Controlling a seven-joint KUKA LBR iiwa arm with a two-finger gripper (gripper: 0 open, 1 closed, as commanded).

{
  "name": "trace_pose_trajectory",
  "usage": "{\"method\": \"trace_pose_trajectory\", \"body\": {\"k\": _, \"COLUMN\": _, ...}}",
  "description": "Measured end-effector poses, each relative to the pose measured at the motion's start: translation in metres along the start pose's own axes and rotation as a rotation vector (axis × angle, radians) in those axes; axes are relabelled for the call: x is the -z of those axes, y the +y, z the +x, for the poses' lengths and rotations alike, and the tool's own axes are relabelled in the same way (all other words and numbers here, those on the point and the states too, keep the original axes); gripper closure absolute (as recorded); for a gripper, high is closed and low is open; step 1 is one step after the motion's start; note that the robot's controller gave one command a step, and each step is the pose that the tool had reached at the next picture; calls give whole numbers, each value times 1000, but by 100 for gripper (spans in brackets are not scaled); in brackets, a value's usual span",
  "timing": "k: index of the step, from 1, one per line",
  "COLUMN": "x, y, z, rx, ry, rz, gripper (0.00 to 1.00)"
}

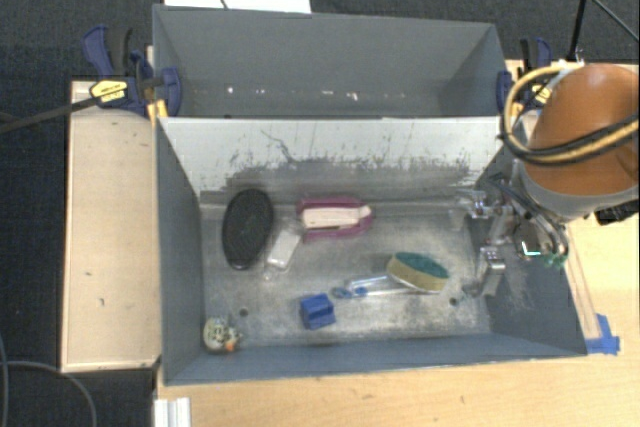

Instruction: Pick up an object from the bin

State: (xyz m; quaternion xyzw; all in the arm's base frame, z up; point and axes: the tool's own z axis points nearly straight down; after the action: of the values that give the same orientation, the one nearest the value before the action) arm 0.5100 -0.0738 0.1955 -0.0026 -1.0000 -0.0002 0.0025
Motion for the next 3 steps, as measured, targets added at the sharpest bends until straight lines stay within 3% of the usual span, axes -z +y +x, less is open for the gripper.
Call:
{"method": "trace_pose_trajectory", "body": {"k": 1, "x": -129, "y": 68, "z": -24, "rx": 193, "ry": -1, "rz": -2, "gripper": 0}}
{"method": "trace_pose_trajectory", "body": {"k": 2, "x": -93, "y": 29, "z": -21, "rx": 145, "ry": -12, "rz": 2, "gripper": 0}}
{"method": "trace_pose_trajectory", "body": {"k": 3, "x": -95, "y": 51, "z": -30, "rx": 4, "ry": -13, "rz": -1, "gripper": 0}}
